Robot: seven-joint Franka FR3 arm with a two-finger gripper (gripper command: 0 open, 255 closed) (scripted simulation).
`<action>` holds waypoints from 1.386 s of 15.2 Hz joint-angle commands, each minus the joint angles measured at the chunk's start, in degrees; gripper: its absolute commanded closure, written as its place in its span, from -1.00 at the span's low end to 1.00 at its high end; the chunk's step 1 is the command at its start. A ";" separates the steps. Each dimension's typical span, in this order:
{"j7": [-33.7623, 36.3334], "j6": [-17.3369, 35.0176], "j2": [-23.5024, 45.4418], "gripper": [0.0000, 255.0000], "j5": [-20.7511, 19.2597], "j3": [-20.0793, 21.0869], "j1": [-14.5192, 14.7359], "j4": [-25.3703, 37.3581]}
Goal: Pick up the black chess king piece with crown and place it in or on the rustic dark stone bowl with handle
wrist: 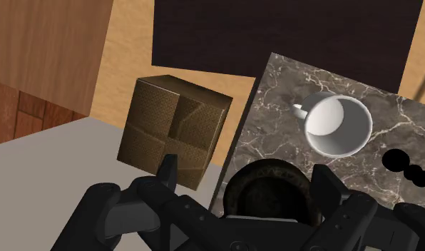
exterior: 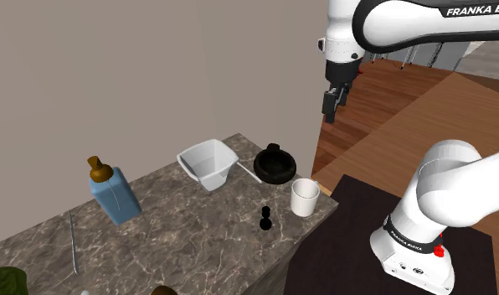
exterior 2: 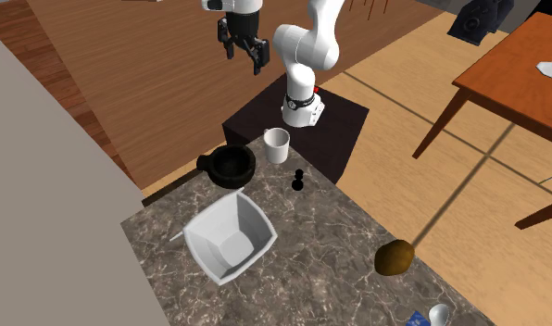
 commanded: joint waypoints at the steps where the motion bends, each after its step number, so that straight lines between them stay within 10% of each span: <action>1: 0.00 0.00 0.00 -1.00 0.00 0.00 0.00 0.00; 21: 35.68 26.89 19.40 -1.00 6.43 30.18 3.17 -6.79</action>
